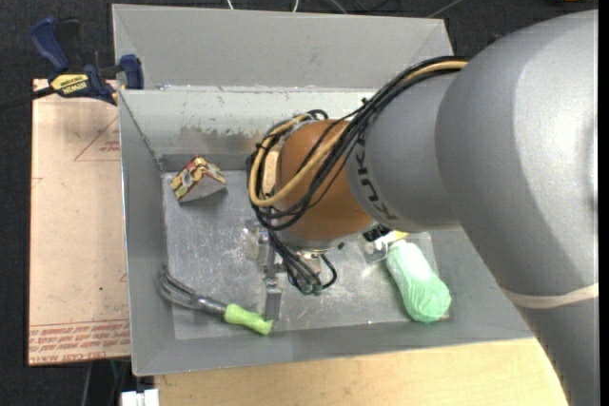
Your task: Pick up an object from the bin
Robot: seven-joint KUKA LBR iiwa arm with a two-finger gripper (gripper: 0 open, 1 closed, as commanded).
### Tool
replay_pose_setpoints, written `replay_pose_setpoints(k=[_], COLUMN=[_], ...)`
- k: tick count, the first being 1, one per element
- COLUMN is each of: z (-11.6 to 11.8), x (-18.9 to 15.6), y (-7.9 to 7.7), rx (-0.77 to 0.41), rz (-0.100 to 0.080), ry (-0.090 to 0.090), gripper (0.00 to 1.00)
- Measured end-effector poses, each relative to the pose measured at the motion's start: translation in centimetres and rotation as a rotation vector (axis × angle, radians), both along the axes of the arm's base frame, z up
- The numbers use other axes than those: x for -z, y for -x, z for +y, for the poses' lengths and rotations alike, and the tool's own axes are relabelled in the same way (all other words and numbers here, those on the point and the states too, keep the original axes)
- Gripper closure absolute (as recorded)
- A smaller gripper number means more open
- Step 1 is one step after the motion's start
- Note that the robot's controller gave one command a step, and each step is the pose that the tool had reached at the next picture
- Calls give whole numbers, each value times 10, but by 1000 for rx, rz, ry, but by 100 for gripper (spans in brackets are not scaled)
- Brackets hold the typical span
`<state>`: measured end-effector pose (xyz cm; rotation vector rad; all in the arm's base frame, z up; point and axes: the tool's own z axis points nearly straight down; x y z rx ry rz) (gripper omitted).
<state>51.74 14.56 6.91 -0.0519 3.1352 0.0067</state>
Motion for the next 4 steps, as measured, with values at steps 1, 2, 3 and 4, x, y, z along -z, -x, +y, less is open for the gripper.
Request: replay_pose_setpoints(k=[1, 2, 3, 4], z=[3, -26, 50, -63], x=[-81, -41, -16, -4], y=[6, -77, -44, -123], rx=[10, 57, -40, -377], rz=[-6, 2, -1, -3], ry=[2, 1, 1, 5], gripper=[0, 0, 0, 100])
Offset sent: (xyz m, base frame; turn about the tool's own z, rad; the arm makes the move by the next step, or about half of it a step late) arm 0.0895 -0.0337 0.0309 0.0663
